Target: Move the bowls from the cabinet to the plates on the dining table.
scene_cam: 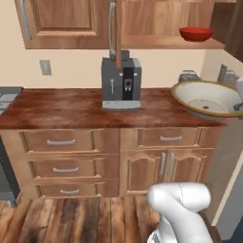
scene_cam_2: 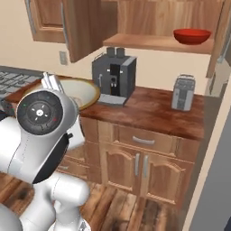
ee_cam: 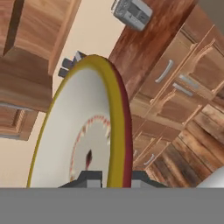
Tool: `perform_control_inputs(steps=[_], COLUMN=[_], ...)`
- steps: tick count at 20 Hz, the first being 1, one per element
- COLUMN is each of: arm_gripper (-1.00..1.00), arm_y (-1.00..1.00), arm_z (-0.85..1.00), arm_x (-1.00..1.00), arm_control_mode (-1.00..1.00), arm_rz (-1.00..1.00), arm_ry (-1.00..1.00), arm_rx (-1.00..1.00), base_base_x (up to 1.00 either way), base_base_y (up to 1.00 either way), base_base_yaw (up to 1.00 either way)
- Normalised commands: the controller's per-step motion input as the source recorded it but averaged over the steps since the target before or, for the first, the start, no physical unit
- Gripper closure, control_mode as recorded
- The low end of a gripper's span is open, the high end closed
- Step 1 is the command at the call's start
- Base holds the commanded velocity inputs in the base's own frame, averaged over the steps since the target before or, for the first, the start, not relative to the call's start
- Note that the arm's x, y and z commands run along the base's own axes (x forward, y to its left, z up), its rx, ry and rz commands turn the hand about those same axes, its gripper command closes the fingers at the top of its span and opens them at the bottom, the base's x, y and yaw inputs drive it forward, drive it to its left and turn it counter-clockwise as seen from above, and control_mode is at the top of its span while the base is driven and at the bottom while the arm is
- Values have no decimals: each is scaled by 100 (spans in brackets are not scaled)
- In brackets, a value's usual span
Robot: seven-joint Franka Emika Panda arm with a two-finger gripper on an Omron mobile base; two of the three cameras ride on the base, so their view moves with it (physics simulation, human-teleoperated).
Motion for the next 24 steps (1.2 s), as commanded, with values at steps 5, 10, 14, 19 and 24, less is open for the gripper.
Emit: perform_control_inputs(steps=[5, 10, 14, 19, 24], arm_gripper=[100, 100, 100, 100, 100], arm_y=[0, 0, 0, 0, 0], arm_z=[0, 0, 0, 0, 0], arm_x=[0, 0, 0, 0, 0], arm_control_mode=[100, 100, 100, 100, 100], arm_rz=[0, 0, 0, 0, 0], arm_ry=[0, 0, 0, 0, 0], arm_rx=[0, 0, 0, 0, 0], base_base_x=[-39, -4, 0, 0, 0], base_base_y=[13, 6, 0, 0, 0], base_base_yaw=[66, 80, 83, 78, 76])
